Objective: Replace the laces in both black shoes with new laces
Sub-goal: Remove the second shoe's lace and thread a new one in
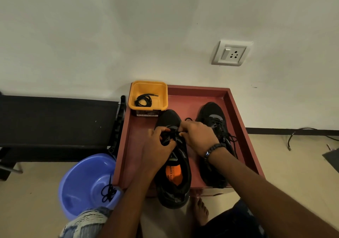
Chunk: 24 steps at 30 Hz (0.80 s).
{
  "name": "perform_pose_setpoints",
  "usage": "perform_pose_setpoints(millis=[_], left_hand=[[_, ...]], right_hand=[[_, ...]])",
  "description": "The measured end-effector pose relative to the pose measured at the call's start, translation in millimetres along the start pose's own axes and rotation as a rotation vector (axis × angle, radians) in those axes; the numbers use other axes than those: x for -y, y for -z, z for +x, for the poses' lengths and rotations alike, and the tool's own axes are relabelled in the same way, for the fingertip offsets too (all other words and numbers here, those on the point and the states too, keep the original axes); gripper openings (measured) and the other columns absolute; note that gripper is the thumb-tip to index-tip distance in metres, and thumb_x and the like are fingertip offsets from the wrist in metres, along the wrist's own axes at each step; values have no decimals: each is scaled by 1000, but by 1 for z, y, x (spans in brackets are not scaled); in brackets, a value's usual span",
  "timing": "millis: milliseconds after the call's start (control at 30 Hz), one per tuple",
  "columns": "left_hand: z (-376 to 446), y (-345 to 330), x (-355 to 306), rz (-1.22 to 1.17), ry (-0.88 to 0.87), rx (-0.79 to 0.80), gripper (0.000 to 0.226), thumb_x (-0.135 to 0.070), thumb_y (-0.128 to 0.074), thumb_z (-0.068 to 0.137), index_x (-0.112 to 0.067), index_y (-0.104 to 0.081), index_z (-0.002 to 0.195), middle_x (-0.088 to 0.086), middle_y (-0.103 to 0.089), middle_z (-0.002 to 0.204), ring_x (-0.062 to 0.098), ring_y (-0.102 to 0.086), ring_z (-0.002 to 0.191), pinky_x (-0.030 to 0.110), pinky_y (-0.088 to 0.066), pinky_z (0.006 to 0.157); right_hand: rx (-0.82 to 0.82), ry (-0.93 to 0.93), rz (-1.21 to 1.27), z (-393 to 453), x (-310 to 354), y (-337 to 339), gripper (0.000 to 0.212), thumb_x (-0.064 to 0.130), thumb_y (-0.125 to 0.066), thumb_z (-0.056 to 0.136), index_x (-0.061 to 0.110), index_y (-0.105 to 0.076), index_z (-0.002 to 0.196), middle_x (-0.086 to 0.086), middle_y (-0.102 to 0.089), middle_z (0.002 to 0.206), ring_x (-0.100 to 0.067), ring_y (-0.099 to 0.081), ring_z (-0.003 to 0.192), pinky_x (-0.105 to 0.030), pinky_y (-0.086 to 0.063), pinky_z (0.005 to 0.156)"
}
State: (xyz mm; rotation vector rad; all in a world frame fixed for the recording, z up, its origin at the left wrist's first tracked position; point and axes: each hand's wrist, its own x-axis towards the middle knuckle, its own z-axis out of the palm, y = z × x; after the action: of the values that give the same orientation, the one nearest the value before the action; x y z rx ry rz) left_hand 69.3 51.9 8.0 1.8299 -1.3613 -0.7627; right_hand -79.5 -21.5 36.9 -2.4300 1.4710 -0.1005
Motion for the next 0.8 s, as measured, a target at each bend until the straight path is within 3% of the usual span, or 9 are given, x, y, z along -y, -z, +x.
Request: perform_pose_setpoints(millis=[133,200,333,433,500,633,700,800], left_hand=[[1,0,1,-22,7,-2,37,-29,-70,86,-30,-58,121,-3,-48,111,-1,-49,85,5,-39,63],[1,-1,2,-30,13,-1,37,-28,-70,85,-30,-58,120,-3,-48,110,1,-51,85,7,-39,65],[3,-4,3,-60,21,-11,37,-26,-71,85,-29,-58,119,-4,-48,110,1,-51,87,9,-41,68],[4,-4,5,-105,28,-17,40,-25,-72,84,-27,-56,121,-4,-48,112,1,-51,89,16,-46,74],[6,-4,8,-124,23,-17,42,-26,-73,84,-25,-55,122,-4,-51,113,3,-53,92,18,-48,76],[6,-4,14,-151,22,-2,48,-30,-74,84,-27,-52,126,-5,-52,117,3,-56,96,16,-48,75],[6,-5,14,-177,24,4,54,-31,-75,83,-29,-48,129,-5,-50,119,3,-55,97,18,-49,76],[7,-6,13,-211,55,-7,57,-29,-76,81,-29,-46,130,-3,-52,119,5,-57,98,25,-53,80]], right_hand=[[-231,-160,47,6,-23,22,7,25,-55,97,23,-60,93,2,-65,86,-22,-62,80,-34,-50,67],[-280,-272,91,11,-39,35,6,28,-59,96,23,-61,94,1,-65,89,-23,-63,82,-34,-51,68],[-102,-142,33,8,-34,29,30,31,-66,91,25,-58,120,1,-55,122,-20,-59,105,-42,-54,88],[-114,4,211,3,-8,15,22,30,-63,93,27,-66,115,5,-59,112,-16,-58,102,-42,-52,89],[-27,58,159,5,9,6,19,36,-60,94,32,-69,111,6,-59,112,-15,-56,104,-40,-52,87],[138,11,18,17,29,4,22,35,-54,98,22,-65,113,-1,-49,119,-20,-53,108,-33,-42,82],[216,8,-7,25,34,12,22,31,-55,98,15,-65,107,-7,-54,117,-23,-56,104,-35,-46,86],[295,-98,217,32,30,28,25,33,-57,96,10,-68,93,-10,-67,97,-21,-63,84,-39,-55,82]])
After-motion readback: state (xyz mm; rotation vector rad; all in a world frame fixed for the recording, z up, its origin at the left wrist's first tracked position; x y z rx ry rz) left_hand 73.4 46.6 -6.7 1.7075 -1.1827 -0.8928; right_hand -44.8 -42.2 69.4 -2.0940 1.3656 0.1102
